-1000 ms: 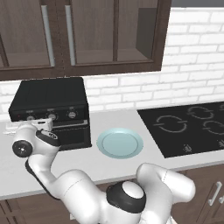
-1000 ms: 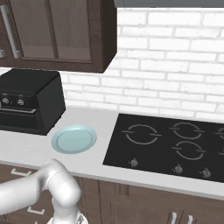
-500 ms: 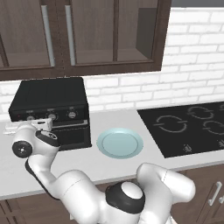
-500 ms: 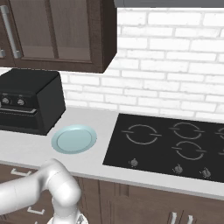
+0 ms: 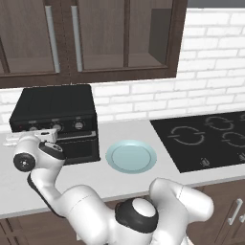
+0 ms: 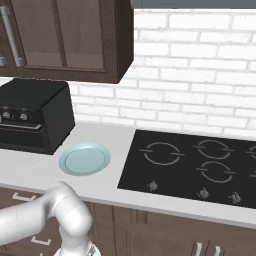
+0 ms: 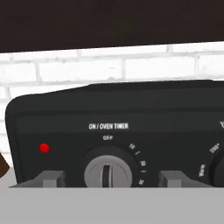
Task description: Pick up the kebab skewer and baguette bread, and place them inside the toaster oven. Close the toaster oven door and start by setting the timer.
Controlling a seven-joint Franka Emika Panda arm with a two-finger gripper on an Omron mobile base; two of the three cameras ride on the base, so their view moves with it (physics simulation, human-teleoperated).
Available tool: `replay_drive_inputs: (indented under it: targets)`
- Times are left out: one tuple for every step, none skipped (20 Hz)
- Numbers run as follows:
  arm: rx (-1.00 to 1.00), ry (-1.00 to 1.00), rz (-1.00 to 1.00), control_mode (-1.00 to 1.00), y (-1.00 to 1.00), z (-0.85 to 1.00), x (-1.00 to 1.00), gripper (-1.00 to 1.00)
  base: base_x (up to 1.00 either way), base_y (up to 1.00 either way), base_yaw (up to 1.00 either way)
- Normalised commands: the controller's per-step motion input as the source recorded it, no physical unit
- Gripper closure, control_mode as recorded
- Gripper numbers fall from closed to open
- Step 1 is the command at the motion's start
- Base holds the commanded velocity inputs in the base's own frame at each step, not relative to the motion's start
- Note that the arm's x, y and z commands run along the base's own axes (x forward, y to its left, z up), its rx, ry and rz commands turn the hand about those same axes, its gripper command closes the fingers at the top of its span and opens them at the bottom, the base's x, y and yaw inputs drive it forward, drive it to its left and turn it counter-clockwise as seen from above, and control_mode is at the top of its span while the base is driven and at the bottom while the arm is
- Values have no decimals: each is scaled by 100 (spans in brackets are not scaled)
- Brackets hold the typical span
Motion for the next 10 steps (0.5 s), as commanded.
replay_drive_inputs:
  targets:
    - [0, 0, 0, -100, 0, 0, 0, 100, 0, 0, 0]
    - [0, 0, 0, -100, 0, 0, 0, 100, 0, 0, 0]
    - [0, 0, 0, -100, 0, 0, 0, 100, 0, 0, 0]
    - [0, 0, 0, -100, 0, 0, 0, 100, 0, 0, 0]
    - [0, 0, 0, -100, 0, 0, 0, 100, 0, 0, 0]
    - [0, 0, 0, -100, 0, 0, 0, 100, 0, 0, 0]
    - [0, -1, 0, -100, 0, 0, 0, 100, 0, 0, 0]
    - [0, -1, 0, -100, 0, 0, 0, 100, 0, 0, 0]
    - [0, -2, 0, -100, 0, 0, 0, 100, 0, 0, 0]
    - [0, -3, 0, -100, 0, 0, 0, 100, 0, 0, 0]
